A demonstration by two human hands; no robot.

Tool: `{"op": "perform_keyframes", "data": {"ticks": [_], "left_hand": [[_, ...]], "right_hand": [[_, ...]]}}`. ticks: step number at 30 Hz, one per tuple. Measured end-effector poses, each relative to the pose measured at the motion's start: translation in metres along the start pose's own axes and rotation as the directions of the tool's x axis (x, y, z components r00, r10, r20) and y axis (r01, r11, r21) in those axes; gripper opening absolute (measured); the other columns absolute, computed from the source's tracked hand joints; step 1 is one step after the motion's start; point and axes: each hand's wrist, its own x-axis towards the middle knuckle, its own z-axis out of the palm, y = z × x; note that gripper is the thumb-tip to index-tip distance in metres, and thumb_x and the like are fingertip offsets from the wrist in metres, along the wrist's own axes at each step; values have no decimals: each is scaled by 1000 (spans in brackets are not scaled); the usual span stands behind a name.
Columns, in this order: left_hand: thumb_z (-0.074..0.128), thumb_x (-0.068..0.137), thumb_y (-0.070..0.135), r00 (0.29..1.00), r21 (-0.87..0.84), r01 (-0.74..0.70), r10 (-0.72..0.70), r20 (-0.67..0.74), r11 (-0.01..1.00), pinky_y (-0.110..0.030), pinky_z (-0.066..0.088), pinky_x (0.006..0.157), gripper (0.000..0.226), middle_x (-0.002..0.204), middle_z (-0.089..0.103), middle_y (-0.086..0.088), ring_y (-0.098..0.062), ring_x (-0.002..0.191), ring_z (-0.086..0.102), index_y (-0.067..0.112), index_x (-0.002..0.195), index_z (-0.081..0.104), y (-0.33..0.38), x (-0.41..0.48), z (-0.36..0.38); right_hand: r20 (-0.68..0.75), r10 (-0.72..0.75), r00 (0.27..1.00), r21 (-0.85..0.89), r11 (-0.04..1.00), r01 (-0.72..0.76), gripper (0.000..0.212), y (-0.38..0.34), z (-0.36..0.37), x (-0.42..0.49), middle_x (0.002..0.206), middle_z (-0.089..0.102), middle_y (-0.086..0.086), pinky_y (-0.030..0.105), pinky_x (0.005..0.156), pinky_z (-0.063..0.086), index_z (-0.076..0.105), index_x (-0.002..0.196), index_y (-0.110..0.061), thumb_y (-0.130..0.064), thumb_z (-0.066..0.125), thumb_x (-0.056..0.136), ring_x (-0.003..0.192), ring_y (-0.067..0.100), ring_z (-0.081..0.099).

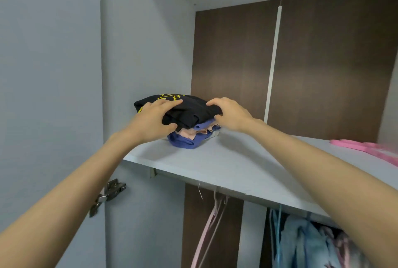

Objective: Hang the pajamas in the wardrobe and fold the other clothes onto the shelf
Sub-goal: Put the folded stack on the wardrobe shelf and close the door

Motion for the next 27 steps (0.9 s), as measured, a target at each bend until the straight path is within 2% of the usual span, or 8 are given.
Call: {"op": "perform_keyframes", "data": {"ticks": [3, 6, 11, 13, 19, 21, 23, 27], "left_hand": [[61, 87, 18, 996, -109, -62, 55, -67, 992, -38, 29, 110, 60, 143, 44, -3, -21, 132, 37, 23, 143, 40, 6, -18, -15], [58, 91, 20, 992, -303, -89, 58, -111, 949, -35, 35, 107, 52, 137, 50, -1, -16, 126, 44, 21, 141, 44, 14, -39, -29], [54, 93, 23, 986, -476, -102, 26, -164, 874, -23, 38, 96, 47, 131, 53, 3, -6, 112, 48, 24, 139, 45, 27, -80, -53], [53, 94, 23, 985, -526, -100, 11, -169, 845, -25, 39, 96, 45, 129, 54, 3, -8, 114, 50, 25, 138, 46, 33, -97, -64], [48, 97, 28, 988, -677, -63, -52, -148, 733, -22, 37, 91, 39, 131, 53, 6, -11, 114, 51, 28, 136, 46, 46, -149, -103], [48, 97, 28, 985, -692, -63, -67, -160, 719, -19, 36, 87, 39, 128, 54, 8, -9, 110, 52, 29, 136, 47, 49, -169, -114], [48, 97, 26, 982, -698, -66, -78, -173, 713, -14, 35, 84, 38, 126, 54, 9, -7, 110, 52, 29, 135, 48, 53, -192, -125], [49, 97, 27, 983, -694, -31, -105, -152, 719, -17, 37, 90, 38, 125, 55, 9, -6, 111, 50, 28, 134, 48, 58, -244, -141]], "right_hand": [[-56, 35, 998, 55, 998, -32, 48, -24, -10, -27, 137, 47, 3, 42, 93, 47, 48, 135, -26, -7, 49, 90, 116, 22, 50], [-123, 77, 989, 129, 990, -61, 44, -51, -19, -60, 133, 50, 4, 43, 94, 47, 50, 133, -24, -9, 51, 91, 115, 22, 51], [-227, 136, 964, 161, 982, -101, 41, -101, -34, -125, 134, 52, 1, 25, 87, 40, 51, 133, -22, -11, 53, 93, 115, 17, 51], [-255, 170, 952, 188, 974, -124, 40, -121, -44, -151, 133, 53, -1, 22, 85, 37, 52, 132, -22, -13, 54, 93, 112, 16, 52], [-242, 248, 938, 266, 947, -182, 41, -180, -68, -227, 133, 53, -5, 18, 81, 37, 50, 133, -25, -17, 56, 93, 106, 11, 51], [-235, 266, 935, 312, 932, -187, 40, -199, -69, -249, 133, 52, -6, 14, 74, 39, 50, 132, -27, -18, 56, 94, 107, 11, 52], [-223, 280, 934, 350, 917, -192, 39, -215, -66, -270, 132, 52, -8, 8, 75, 38, 49, 132, -28, -19, 56, 94, 107, 10, 53], [-176, 297, 938, 392, 896, -210, 40, -242, -57, -313, 132, 52, -10, 6, 75, 38, 49, 132, -29, -18, 57, 94, 105, 7, 55]]}}
